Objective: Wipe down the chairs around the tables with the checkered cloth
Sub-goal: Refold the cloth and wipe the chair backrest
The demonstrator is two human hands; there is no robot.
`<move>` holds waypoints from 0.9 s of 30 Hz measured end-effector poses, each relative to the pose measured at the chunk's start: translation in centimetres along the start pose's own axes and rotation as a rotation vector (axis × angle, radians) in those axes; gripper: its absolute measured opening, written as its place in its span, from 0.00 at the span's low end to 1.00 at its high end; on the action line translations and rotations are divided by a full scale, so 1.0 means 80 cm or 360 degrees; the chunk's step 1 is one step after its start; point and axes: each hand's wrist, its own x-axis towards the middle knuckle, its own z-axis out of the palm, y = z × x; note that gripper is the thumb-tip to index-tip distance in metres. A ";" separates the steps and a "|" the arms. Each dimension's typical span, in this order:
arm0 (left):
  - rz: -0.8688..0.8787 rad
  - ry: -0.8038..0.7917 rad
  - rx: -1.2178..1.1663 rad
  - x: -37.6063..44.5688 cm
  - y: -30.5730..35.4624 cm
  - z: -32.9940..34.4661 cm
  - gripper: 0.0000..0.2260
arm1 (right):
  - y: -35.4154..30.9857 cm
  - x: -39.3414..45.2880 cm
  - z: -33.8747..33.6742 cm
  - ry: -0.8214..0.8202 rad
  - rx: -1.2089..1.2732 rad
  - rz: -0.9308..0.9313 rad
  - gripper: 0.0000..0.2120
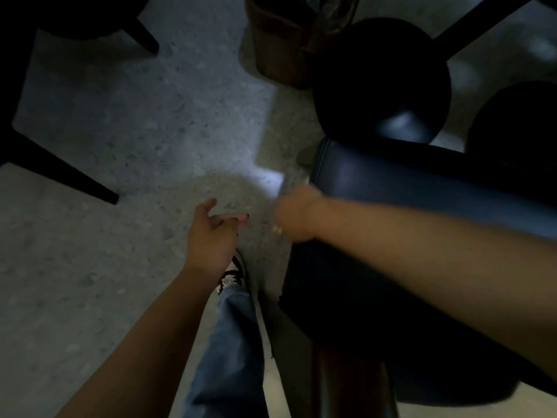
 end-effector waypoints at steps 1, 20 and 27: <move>0.0005 -0.0017 0.0013 0.001 0.003 0.002 0.25 | 0.031 0.001 -0.008 0.0100 -0.0011 0.0100 0.16; 0.0224 -0.0269 0.0598 0.017 0.082 0.061 0.18 | 0.062 -0.019 0.039 0.0826 0.0266 0.0284 0.14; 0.0663 -0.0395 0.1040 0.019 0.106 0.123 0.27 | 0.074 -0.019 0.047 0.1230 0.0620 0.0613 0.16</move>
